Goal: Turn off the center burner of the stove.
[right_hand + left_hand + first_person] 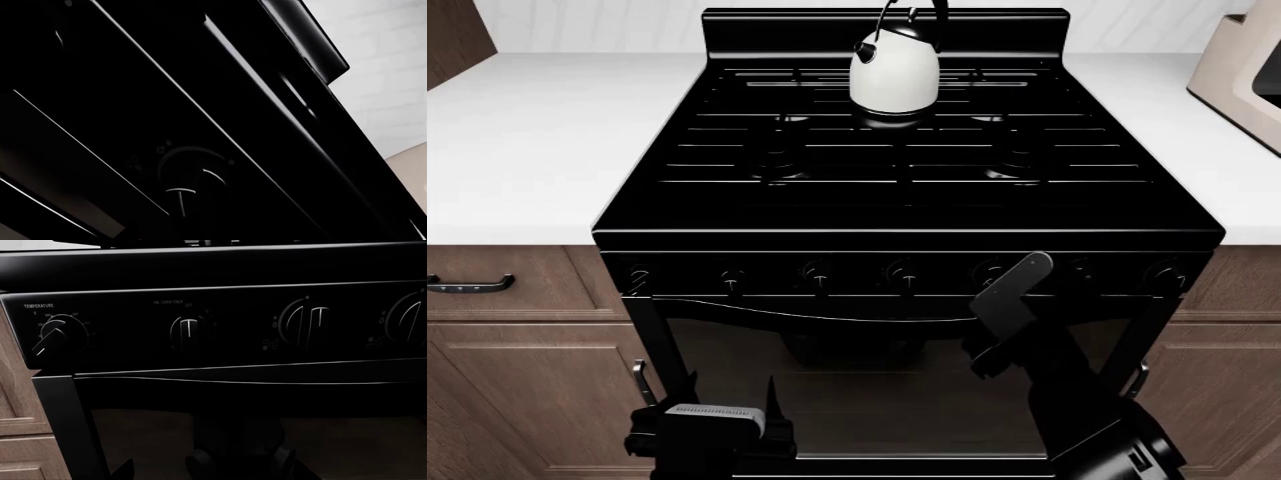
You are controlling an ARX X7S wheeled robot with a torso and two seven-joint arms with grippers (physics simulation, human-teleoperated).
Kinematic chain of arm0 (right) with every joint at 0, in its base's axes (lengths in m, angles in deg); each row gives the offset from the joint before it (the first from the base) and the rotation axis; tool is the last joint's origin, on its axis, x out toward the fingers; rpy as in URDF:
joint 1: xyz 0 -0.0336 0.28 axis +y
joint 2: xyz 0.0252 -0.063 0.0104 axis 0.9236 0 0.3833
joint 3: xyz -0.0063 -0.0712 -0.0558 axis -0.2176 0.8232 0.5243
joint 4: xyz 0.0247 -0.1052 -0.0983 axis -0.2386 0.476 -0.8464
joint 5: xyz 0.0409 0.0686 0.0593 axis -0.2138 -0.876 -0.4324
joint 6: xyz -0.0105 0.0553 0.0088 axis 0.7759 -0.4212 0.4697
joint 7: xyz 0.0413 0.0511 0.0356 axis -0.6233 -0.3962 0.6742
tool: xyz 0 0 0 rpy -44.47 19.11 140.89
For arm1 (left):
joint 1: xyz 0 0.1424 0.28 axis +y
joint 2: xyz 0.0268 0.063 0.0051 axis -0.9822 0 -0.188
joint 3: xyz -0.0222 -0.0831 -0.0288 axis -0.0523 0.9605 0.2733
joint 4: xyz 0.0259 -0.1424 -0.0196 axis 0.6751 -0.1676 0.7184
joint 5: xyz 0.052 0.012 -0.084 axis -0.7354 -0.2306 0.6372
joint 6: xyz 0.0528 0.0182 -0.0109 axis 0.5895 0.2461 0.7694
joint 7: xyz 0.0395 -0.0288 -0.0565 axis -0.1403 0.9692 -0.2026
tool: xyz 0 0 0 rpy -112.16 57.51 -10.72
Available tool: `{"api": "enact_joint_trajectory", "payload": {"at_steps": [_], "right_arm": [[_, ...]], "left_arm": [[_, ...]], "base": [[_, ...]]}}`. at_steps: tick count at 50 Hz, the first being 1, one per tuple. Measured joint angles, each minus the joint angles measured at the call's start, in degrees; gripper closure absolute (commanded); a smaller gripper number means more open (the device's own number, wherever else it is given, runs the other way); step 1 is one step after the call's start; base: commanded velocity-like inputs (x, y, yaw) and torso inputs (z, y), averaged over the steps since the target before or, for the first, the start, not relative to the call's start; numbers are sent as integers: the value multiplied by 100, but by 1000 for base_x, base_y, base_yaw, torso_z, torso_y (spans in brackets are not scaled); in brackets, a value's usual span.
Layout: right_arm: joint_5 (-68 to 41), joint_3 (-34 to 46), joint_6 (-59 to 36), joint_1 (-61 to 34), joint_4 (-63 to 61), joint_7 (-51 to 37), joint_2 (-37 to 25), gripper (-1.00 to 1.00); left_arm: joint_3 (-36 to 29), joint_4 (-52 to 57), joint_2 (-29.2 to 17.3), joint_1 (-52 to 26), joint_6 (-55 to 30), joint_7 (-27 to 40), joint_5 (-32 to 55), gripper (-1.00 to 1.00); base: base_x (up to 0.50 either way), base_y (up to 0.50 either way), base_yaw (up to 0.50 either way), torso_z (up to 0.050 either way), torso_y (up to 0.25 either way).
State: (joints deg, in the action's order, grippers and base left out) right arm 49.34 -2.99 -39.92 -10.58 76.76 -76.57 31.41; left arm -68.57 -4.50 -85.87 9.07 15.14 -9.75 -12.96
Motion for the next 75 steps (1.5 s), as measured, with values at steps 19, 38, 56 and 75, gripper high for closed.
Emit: {"api": "enact_joint_trajectory", "payload": {"at_steps": [19, 38, 56, 75], "right_arm": [[-3, 65, 167, -146, 388, -21, 65, -100], [-13, 149, 327, -279, 820, -22, 151, -100], [-49, 140, 457, -329, 1096, -102, 210, 100], [-400, -237, 208, -113, 707, -92, 270, 100]], "left_arm": [[-44, -1, -33, -9, 4, 35, 44, -100], [-84, 8, -65, -14, -3, 68, 94, -100], [-117, 13, -96, -19, 10, 101, 133, -100], [-166, 22, -130, -14, 22, 125, 166, -100]], "base": [[0, 0, 0, 0, 0], [0, 0, 0, 0, 0], [0, 0, 0, 0, 0], [-3, 0, -1, 0, 0]]}}
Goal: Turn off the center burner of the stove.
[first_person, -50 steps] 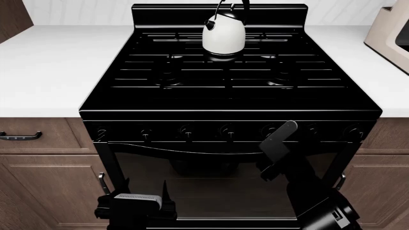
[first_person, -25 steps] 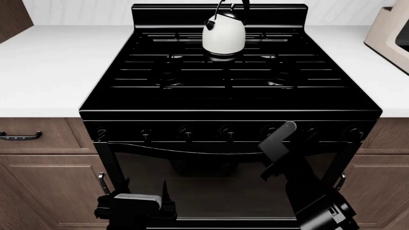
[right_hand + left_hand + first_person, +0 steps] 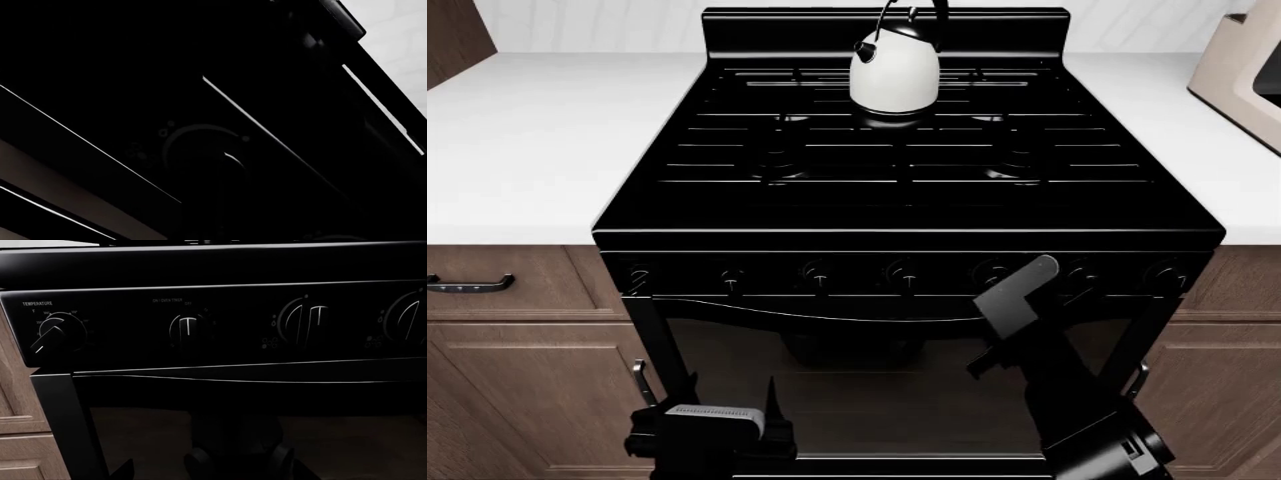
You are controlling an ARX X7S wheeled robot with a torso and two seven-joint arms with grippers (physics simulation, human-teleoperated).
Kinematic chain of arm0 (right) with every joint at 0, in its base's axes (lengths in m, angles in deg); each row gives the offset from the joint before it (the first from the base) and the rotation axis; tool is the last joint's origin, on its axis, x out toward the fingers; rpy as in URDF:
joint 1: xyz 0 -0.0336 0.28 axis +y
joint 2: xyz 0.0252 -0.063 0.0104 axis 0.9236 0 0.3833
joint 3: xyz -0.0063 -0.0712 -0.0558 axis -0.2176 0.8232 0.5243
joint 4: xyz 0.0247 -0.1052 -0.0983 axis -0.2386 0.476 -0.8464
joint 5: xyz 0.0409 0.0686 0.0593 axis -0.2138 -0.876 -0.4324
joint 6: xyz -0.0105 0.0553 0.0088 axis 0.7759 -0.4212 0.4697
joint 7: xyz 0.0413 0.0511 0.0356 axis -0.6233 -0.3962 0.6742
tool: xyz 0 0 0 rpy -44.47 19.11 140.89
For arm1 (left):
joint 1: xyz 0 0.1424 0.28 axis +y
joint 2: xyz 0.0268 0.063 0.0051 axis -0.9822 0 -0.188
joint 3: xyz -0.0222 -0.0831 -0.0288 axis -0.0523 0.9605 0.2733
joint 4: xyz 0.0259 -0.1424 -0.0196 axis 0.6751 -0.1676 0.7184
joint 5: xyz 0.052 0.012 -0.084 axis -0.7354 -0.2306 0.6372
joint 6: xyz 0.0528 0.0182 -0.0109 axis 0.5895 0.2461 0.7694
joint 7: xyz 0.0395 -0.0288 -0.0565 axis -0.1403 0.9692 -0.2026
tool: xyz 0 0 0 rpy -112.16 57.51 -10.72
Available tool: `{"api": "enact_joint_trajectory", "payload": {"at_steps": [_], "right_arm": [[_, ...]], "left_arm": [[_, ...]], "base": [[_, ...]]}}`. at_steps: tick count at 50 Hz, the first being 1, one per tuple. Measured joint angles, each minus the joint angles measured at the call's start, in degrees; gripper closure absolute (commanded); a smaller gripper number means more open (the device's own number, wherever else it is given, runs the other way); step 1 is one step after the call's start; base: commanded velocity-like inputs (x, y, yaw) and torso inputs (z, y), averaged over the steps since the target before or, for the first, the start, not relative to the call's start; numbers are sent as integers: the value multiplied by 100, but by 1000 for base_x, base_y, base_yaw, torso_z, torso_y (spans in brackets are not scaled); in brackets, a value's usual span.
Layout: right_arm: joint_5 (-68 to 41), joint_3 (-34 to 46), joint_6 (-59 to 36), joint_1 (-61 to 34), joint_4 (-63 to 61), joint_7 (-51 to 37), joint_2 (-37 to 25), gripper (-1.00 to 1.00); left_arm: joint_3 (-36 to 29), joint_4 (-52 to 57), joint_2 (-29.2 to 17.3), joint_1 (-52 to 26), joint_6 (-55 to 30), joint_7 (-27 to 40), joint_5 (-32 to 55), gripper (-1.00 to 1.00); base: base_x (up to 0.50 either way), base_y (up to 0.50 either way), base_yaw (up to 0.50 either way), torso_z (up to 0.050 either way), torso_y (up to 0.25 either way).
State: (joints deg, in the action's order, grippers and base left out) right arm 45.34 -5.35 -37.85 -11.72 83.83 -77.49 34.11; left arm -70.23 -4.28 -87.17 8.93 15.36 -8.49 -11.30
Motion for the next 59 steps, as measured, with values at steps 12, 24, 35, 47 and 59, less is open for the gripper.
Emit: {"api": "enact_joint_trajectory", "payload": {"at_steps": [12, 24, 35, 47, 59], "right_arm": [[-437, -391, -287, 92, -248, 120, 99, 100], [-875, -754, -531, 104, -361, 316, 176, 100], [-1250, -1060, -707, 78, -369, 472, 247, 100], [-1602, -1312, -816, 42, -311, 588, 304, 100], [-1903, -1508, -891, 9, -221, 699, 366, 100]], "left_arm": [[-44, 14, -21, 12, 1, 5, 17, -100], [-83, 18, -39, 21, 6, 13, 37, -100], [-109, 14, -55, 18, 13, 28, 57, -100], [-137, 11, -74, 11, 22, 48, 78, -100], [-164, 7, -93, 4, 30, 68, 99, -100]], "base": [[0, 0, 0, 0, 0], [0, 0, 0, 0, 1], [0, 0, 0, 0, 0], [0, 0, 1, 0, 0], [2, 0, 2, 0, 0]]}}
